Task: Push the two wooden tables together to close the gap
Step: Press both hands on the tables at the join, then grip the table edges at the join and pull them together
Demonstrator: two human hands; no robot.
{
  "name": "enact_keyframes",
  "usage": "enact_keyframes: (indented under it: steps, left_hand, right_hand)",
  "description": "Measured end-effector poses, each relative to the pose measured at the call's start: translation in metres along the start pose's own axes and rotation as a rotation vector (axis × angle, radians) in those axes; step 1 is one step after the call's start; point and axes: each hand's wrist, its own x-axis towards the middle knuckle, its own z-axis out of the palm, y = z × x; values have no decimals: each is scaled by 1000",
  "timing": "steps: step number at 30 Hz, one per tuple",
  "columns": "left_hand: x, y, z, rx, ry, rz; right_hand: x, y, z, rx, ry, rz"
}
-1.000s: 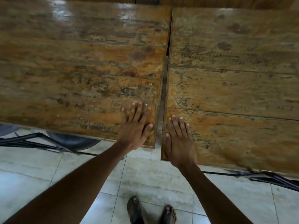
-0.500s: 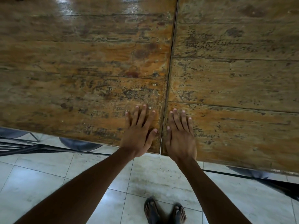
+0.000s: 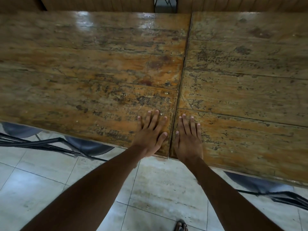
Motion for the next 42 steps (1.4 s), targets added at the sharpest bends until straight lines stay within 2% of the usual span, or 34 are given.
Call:
enact_keyframes:
  steps: [3,5,8,11,16,19,21,25,29,36,42]
  left_hand:
    - [-3,6,-35,81,-170,-41]
    - [-17,8,-60,88,-190,-9]
    - [-57,-2,-88,72,-106,54]
    - [-107,-46,-117,81,4,-26]
    - [-205,-152,-159,39,163,-212]
    - [-279,-232,-177,43,280,-345]
    - [-311,-269,-185,52,308,-384]
    - [-419,-384,-198,22,388,-522]
    - [-510,-482,-206,38,448,-609]
    - [-589,-626,-208,9,523,-699]
    - [-599,-765,-176,5,493,-737]
  right_hand:
    - [6,-3,-32,-33,-243,-6]
    - [8,-19,-59,-83,-384,3]
    - [-5,-65,-83,-52,-369,-63]
    - [-21,-138,-98,-31,-295,-158]
    - [-36,-282,-120,2,-255,-303]
    - [-51,-393,-121,18,-221,-449]
    - [-55,-441,-119,27,-207,-498]
    - [-81,-595,-96,34,-127,-667]
    - [-106,-726,-73,37,-155,-754]
    - [-115,-868,-41,-23,-213,-842]
    - [-58,-984,39,-1,-186,-879]
